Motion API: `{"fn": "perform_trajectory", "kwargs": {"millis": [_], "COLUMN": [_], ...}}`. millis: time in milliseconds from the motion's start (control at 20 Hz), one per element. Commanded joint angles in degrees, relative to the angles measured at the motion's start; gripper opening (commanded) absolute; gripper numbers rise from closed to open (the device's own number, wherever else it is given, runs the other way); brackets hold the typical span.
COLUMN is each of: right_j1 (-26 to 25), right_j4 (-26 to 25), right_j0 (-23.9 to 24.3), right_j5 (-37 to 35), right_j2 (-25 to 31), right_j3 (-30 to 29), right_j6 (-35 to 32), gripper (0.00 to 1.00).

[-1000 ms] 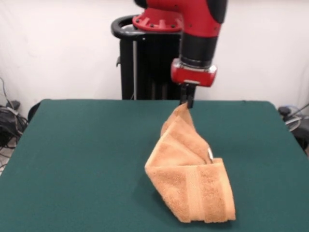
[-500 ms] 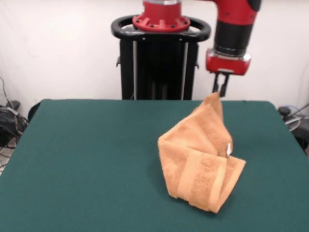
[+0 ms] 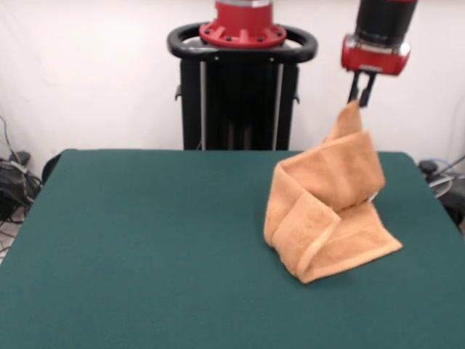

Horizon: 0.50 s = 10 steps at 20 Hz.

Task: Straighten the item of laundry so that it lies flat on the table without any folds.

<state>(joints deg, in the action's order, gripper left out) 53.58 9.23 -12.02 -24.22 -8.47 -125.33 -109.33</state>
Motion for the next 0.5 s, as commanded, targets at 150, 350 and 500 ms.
{"fn": "perform_trajectory", "kwargs": {"millis": [150, 350, 500], "right_j1": [7.3, 10.0, 11.0], "right_j4": [4.7, 4.1, 4.2], "right_j0": [-3.8, -5.9, -6.6], "right_j5": [-12.3, -17.5, -18.9], "right_j2": [-4.2, -6.4, -7.3], "right_j3": [-1.4, 0.5, 0.7], "right_j6": [-20.2, -22.2, -23.2], "gripper": [0.0, 0.0, 0.0]}}
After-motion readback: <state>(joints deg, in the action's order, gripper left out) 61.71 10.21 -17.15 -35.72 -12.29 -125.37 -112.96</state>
